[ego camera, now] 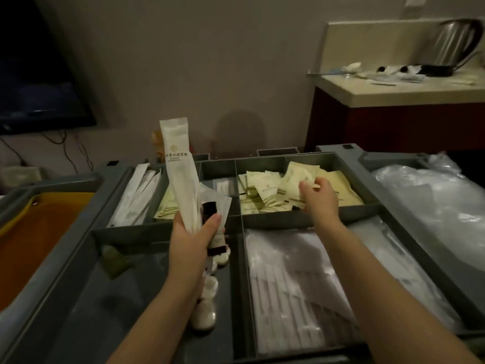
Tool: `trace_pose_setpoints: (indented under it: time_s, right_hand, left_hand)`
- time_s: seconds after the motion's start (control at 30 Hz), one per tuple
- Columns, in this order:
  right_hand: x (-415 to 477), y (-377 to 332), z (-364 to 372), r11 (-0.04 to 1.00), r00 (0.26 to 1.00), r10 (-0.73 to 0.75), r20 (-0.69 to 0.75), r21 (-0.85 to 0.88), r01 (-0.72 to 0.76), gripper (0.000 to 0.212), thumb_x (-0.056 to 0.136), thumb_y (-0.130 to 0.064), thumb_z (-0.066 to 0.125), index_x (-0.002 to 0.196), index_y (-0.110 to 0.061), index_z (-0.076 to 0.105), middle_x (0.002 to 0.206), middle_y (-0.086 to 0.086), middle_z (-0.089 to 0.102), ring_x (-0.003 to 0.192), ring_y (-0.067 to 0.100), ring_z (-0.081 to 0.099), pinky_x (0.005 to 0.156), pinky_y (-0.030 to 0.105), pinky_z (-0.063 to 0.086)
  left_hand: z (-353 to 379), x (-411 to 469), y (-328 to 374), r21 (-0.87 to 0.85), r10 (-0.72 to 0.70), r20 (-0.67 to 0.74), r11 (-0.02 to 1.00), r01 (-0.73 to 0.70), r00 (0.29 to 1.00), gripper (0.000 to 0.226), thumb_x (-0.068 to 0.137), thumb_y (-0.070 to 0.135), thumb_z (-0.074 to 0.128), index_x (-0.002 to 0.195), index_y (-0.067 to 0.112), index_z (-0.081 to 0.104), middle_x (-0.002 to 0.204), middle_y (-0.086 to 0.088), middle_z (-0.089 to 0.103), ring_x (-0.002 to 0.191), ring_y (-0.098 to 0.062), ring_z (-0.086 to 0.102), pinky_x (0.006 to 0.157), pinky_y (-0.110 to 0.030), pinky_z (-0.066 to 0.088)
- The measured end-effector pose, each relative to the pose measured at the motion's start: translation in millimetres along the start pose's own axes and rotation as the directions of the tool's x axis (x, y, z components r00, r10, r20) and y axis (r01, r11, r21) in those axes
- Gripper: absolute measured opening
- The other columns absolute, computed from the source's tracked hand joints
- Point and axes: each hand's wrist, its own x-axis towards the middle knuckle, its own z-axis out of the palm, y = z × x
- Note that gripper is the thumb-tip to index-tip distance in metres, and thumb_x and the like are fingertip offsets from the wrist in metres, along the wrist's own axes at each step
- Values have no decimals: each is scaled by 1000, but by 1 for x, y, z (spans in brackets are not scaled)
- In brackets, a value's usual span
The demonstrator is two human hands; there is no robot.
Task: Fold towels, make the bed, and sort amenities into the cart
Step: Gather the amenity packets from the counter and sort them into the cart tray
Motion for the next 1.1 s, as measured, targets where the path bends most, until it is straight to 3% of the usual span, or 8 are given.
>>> trace_pose_setpoints:
  time_s: [0.1,0.3,0.4,0.53,0.7,0.8,0.9,1.1]
  right_hand:
    - [29,2,18,995,994,61,92,-81,-53,44,99,-23,47,142,-18,37,113,1,53,81,10,55,72,30,53]
    - [41,-1,45,937,994,-5,106,-347,42,62,99,-22,47,152,-23,15,153,6,32,134,29,39,105,41,37]
    - [11,0,51,906,994,-77,83,-410,105,51,98,-24,47,147,-21,31,145,5,43,127,25,46,100,39,40]
    - [-45,-19,68,916,966,-174,192,-329,230,28,98,-26,48,125,-21,55,113,-3,62,94,8,56,78,24,46]
    - [-116,-62,119,908,859,-323,397,-125,400,12,97,-29,49,103,-37,57,91,-16,62,86,-2,59,72,16,49]
    - [-144,-72,153,937,844,-304,442,-23,350,11,96,-31,51,105,-37,53,91,-15,61,79,-5,60,60,11,48]
    - [-157,-67,182,974,861,-221,458,53,222,17,92,-37,56,108,-37,51,98,-13,61,85,0,61,57,10,48]
    - [-165,-55,206,991,903,-134,407,26,135,10,88,-30,63,94,-32,56,95,-11,61,90,5,60,67,17,49]
  left_hand:
    - [-4,22,-3,-4,-17,5,1000,17,1000,31,83,17,67,106,33,54,107,-8,65,96,-25,67,80,-46,56]
    - [-23,50,-7,-13,-31,26,999,31,999,34,83,15,66,107,34,51,108,-6,65,97,-24,67,80,-46,56]
    - [-40,59,-5,2,-42,62,999,42,997,39,83,17,66,117,29,51,110,-6,65,98,-23,66,78,-43,57]
    - [-62,67,6,27,-26,109,999,23,994,43,84,17,65,123,26,49,111,-4,64,100,-23,65,82,-48,56]
    - [-93,72,21,53,58,157,996,-67,986,44,84,18,66,125,24,50,108,-3,66,95,-18,68,76,-40,58]
    - [-110,72,26,116,124,222,981,-153,967,46,81,25,67,120,36,45,107,7,63,92,-5,67,70,-23,57]
    - [-127,72,24,174,145,242,966,-190,959,47,79,26,69,111,47,42,109,12,59,98,-5,62,72,-21,54]
    - [-141,71,11,144,52,316,984,-102,947,50,88,9,62,128,30,44,107,10,61,93,1,64,65,-16,55]
